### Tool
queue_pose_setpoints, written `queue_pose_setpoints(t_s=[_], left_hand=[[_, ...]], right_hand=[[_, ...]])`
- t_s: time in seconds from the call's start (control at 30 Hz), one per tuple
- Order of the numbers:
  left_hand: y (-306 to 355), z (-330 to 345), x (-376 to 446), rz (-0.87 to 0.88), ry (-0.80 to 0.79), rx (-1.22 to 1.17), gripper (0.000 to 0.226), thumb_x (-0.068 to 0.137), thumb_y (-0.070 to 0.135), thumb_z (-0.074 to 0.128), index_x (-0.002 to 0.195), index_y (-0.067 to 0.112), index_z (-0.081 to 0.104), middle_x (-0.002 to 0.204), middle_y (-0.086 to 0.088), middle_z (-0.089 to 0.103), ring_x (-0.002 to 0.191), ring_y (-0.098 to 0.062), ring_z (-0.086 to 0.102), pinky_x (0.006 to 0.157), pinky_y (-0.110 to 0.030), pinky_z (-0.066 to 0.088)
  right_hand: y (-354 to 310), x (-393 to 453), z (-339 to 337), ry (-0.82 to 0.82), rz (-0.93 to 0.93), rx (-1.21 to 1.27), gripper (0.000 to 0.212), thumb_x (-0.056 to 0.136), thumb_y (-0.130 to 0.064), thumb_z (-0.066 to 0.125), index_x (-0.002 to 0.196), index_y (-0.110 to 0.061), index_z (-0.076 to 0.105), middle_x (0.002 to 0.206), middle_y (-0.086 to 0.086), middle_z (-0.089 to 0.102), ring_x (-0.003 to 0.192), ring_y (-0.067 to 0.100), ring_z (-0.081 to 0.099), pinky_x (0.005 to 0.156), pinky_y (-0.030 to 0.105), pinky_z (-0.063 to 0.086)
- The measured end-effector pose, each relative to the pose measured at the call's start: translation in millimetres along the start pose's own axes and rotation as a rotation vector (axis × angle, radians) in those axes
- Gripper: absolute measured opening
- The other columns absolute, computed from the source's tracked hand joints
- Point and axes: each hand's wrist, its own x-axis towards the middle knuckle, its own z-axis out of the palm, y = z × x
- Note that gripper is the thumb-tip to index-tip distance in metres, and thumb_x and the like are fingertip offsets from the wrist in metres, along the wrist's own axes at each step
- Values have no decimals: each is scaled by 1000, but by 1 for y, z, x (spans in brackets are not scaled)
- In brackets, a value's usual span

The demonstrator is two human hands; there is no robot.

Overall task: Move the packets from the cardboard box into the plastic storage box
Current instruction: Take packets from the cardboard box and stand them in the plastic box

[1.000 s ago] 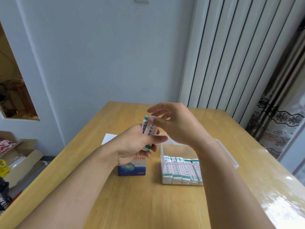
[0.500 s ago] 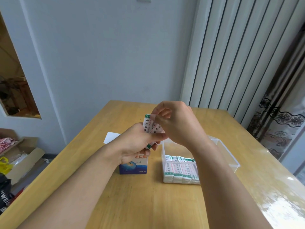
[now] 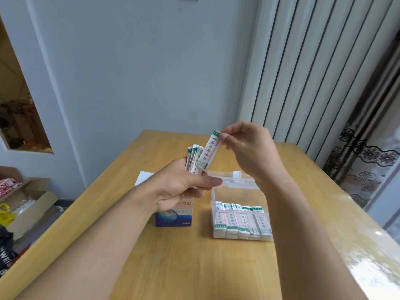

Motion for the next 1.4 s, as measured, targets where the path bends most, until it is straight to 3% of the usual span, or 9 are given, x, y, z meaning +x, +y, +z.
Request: queue_pose_setpoints(t_s=[0.13,0.33,0.4,0.53,0.67,0.9,1.07,1.17,1.4], left_hand=[[2,4,-2,25,19,-66,40,68,20,80,103,15,60,76,6,73,74,-15,74,51,-19,51],[0,6,-2,79,114,117,8,91,11,71,94,10,64,69,-2,62,60,-10,61,44,-21,44],[0,9,-2,86,108,175,8,93,-1,62,92,7,65,66,-1,65,58,-8,62,46,-21,44],[0,10,-4,69,126,233,26,94,-11,47,83,6,64,59,0,66,52,-6,62,48,-20,47],[0,11,-5,91,143,204,27,97,-6,43,87,6,65,68,-5,66,55,-6,62,48,-22,48],[-1,9,-2,100,116,117,17,100,4,53,85,5,61,66,-4,58,60,-13,55,52,-23,46],[4,8,-3,95,40,-59,10,97,16,64,90,10,59,68,-3,56,59,-13,53,46,-19,40],[4,10,-6,48,-29,-59,9,95,16,68,90,11,62,69,-4,58,56,-12,51,41,-17,37],[0,37,-14,65,29,19,26,83,15,80,103,9,65,73,-5,65,56,-16,65,47,-20,50]], right_hand=[[0,-4,8,-117,-8,-126,4,91,-26,76,88,-24,75,87,-10,76,83,1,70,79,28,58],[-11,-14,19,-229,-38,-277,50,101,-43,59,148,-27,51,141,-8,61,124,13,61,100,29,52],[-16,-22,30,-243,-63,-317,49,100,-47,58,143,-25,57,137,-6,64,117,19,65,88,22,53],[-16,-28,45,-133,-85,-338,32,94,-29,66,125,-25,71,116,3,70,99,31,66,80,41,58],[-15,-25,42,-88,-79,-275,30,86,-17,64,112,-25,76,101,-5,74,81,21,68,63,28,55],[-18,-23,30,-128,-116,-294,23,93,-37,69,114,-30,76,103,-13,74,101,3,67,67,5,44],[-13,-17,1,-241,-66,-170,31,94,-42,70,121,-28,73,112,-12,76,108,0,68,100,33,54],[-9,-21,-10,-335,-52,-126,20,95,-24,71,113,-20,77,101,-10,79,96,1,73,100,36,55],[-9,-41,-31,-138,-46,-185,15,86,-24,81,101,-23,82,91,-14,79,87,-6,72,88,26,59]])
